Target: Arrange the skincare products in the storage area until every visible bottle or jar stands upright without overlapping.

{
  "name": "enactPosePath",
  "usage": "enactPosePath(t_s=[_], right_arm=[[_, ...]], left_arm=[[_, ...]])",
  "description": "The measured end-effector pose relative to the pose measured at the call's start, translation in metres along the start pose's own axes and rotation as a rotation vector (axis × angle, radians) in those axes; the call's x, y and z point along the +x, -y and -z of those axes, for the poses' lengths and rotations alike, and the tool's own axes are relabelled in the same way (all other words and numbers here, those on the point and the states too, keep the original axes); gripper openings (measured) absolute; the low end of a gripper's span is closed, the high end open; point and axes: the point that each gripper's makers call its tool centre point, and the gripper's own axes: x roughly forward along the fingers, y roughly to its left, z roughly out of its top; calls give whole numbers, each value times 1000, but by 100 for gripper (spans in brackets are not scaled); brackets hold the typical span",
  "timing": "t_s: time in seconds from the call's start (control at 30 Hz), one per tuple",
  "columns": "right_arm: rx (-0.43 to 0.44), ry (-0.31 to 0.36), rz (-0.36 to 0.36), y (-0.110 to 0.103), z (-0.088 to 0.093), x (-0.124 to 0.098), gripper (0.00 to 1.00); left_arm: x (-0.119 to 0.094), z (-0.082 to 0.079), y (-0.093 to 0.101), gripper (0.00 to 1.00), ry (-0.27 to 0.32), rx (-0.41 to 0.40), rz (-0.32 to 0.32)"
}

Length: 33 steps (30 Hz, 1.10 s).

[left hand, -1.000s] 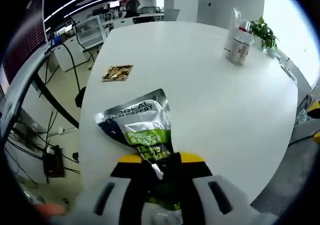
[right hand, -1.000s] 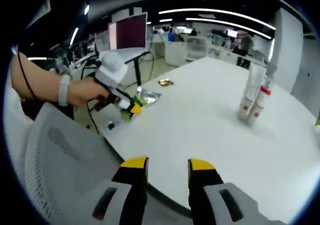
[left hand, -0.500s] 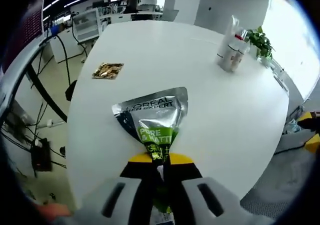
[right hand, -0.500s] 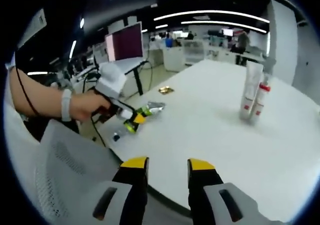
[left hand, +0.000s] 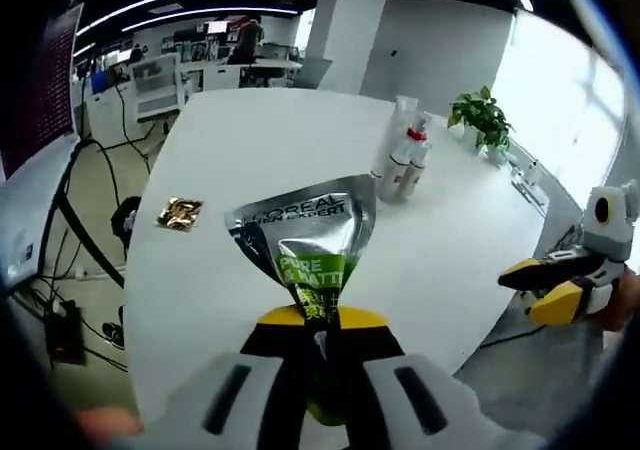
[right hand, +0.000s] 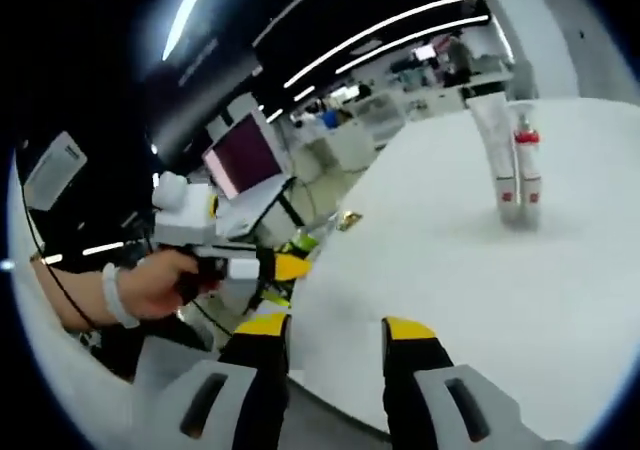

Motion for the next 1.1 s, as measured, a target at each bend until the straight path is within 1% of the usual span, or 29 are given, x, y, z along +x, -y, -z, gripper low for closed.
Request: enactPosePath(t_s=[0.07, 0.17, 0.27, 0.33, 0.47, 0.5, 0.57, 0.67, 0.77, 0.87, 0.97, 1.03, 1.1], right_arm=[[27, 13, -35, 0, -7, 7, 37], [112, 40, -76, -4, -13, 13, 39], [127, 13, -126, -12, -8, 21, 40], [121, 12, -149, -19, -10, 23, 42], [143, 21, -192, -28, -16, 27, 50], [147, 17, -201, -29, -17, 27, 52], [155, 7, -220, -31, -18, 28, 54], [167, 1, -240, -35, -22, 26, 54], [172, 0, -261, -40, -26, 22, 55], [205, -7, -285, -46, -29, 18, 51], [210, -9, -306, -52, -31, 11, 41], [218, -16, -312, -54, -30, 8, 32], [229, -23, -315, -56, -30, 3, 30]], left_arm=[[-9, -1, 12, 1, -4, -4, 20], [-16, 1, 21, 1, -11, -2, 36], [-23, 1, 32, 1, -12, 14, 56], [-26, 2, 36, 1, -12, 17, 59], [-30, 4, 45, 1, -14, 10, 68], [-31, 3, 48, 1, -13, 7, 73], [-32, 3, 54, 1, -12, 0, 85], [-36, -1, 69, 1, -7, 8, 117], [-42, -4, 86, 1, 7, 11, 164], [-47, -5, 102, 1, 12, 14, 209], [-49, -2, 112, 1, 3, 33, 232], [-51, -3, 119, 1, 6, 44, 249], [-53, -3, 125, 1, 10, 65, 260]])
